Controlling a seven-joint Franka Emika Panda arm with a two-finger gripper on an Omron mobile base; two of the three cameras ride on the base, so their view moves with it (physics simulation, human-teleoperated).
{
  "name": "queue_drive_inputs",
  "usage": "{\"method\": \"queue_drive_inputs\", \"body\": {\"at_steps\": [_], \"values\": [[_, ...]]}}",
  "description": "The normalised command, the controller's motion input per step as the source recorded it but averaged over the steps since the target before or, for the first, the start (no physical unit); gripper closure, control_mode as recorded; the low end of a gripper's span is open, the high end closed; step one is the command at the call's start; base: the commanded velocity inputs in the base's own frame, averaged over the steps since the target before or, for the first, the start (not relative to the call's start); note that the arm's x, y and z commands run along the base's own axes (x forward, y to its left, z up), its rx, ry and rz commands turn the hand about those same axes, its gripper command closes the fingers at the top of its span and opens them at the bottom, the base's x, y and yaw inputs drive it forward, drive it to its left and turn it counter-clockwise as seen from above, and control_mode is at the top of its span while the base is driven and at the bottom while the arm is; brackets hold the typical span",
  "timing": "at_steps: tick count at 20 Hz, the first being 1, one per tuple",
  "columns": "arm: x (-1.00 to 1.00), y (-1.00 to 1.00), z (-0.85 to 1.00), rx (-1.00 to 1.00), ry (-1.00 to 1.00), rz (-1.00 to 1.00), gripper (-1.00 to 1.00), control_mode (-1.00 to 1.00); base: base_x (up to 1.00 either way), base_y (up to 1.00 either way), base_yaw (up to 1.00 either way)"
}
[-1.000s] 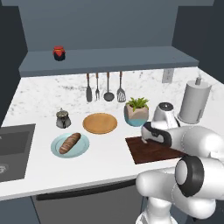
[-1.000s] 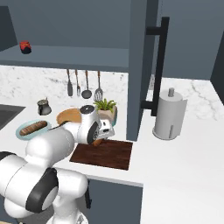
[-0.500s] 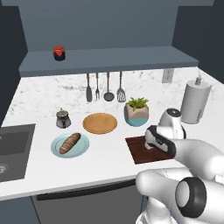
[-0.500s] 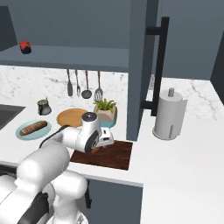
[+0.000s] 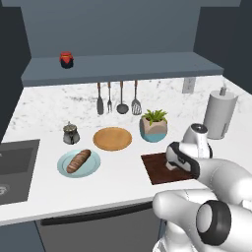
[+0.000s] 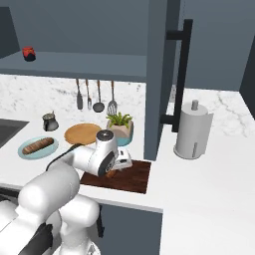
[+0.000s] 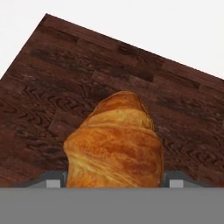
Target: From the different types of pastries on the counter, select a croissant and place it on the cutting board. Then retrieve a jar of jam from the cabinet and place it alongside the croissant on the cutting board.
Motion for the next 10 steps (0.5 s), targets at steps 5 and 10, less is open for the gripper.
{"method": "queue_drive_inputs", "body": {"at_steps": [5,10], "values": [[0.0,0.0,-0.45,0.0,0.0,0.0,1.0,-1.0,0.0,0.0,0.0],[0.0,0.01,0.0,0.0,0.0,0.0,-1.0,-1.0,0.0,0.0,0.0]]}}
